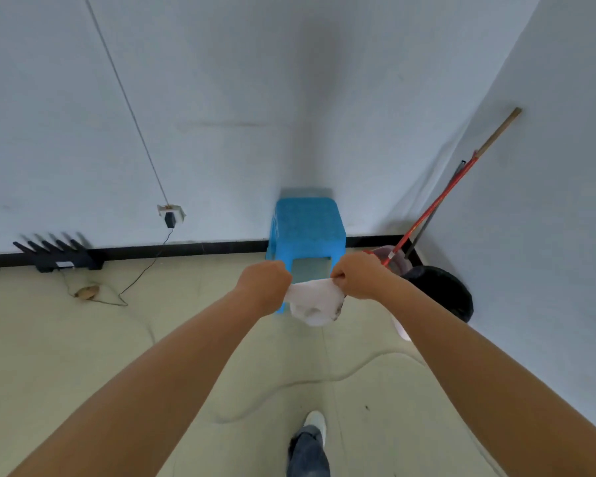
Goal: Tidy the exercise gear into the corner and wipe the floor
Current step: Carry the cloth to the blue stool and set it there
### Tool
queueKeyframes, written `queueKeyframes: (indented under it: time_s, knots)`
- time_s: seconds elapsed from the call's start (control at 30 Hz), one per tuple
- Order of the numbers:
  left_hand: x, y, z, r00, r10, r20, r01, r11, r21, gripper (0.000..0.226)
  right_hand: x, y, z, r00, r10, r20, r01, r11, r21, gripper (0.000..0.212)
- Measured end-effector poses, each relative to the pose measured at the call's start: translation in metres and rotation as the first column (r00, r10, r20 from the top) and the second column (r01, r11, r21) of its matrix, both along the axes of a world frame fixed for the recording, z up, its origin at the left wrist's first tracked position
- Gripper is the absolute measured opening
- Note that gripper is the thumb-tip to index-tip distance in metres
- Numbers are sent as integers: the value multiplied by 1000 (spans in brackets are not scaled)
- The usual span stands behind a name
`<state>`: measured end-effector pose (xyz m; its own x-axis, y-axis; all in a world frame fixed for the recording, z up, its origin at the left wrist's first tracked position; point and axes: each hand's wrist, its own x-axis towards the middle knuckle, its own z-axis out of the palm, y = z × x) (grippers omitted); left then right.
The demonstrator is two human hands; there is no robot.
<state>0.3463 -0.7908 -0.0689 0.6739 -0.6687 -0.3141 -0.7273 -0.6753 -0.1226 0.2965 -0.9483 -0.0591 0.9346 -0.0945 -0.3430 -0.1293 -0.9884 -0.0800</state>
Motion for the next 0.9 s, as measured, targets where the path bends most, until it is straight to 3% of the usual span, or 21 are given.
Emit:
queueKeyframes:
  time_s: [0.4,0.67,0.8,0.9]
  knots:
    - [274,-138,-63,980,116,-159,-114,993,25,30,294,-138,-66,986,82,-148,-82,997,6,32]
    - [444,-185,-121,959,216,-184,-207,976,68,35,465,-191,-150,991,128,-25,-127,991,50,31]
    - [493,-207,-170,950,205,-236,-176,975,140,35,511,-208,-205,976,172,136,-181,982,56,13]
    - [501,-234,-230,924,196,-328,-138,972,192,34,520,-232,-269,979,203,34,-203,979,-16,28]
